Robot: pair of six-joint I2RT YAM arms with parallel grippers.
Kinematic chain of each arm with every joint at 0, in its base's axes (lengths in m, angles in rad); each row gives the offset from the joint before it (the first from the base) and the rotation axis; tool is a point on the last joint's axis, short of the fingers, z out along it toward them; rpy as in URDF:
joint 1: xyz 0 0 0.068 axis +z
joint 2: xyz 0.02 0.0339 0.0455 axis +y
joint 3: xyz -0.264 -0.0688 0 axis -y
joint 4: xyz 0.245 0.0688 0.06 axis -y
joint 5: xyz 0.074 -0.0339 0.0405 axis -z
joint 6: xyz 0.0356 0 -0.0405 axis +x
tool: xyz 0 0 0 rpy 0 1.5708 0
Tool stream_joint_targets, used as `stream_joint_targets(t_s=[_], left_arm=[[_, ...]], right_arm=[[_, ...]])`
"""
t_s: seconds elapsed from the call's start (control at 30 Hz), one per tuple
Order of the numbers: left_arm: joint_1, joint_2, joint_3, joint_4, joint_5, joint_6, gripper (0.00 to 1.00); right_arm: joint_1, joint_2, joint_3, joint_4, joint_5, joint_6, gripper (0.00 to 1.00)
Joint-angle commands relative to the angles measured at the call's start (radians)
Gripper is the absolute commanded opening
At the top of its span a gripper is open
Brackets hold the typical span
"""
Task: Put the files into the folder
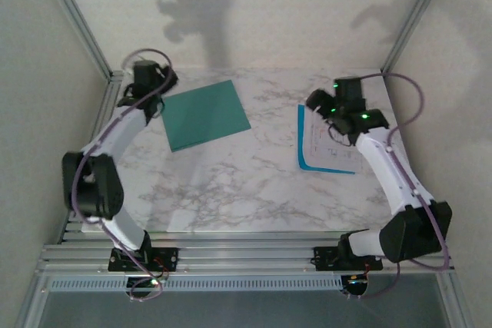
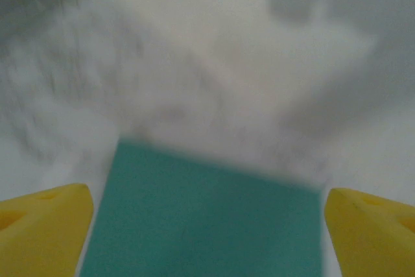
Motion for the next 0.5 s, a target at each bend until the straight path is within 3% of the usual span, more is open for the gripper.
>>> stream_joint_targets(t_s=[0.0,0.17,0.47], left_arm=[[-0.055,0.075,-0.028,-0.197,0.114,0.023,0.87],[-0.106,0.173,-0.064,-0.165,0.164,0.028,0.81],[-0.188,0.234,-0.153,-0.085,0.234,-0.095,0.76]], right_arm=[[0.078,0.012,-0.021,-0.072,-0.128,-0.027,0.9],[0.126,0.038,-0.075,-0.026,-0.241,-0.02,0.87],[0.156,0.085,-0.072,-0.029,-0.284,-0.016,0.87]])
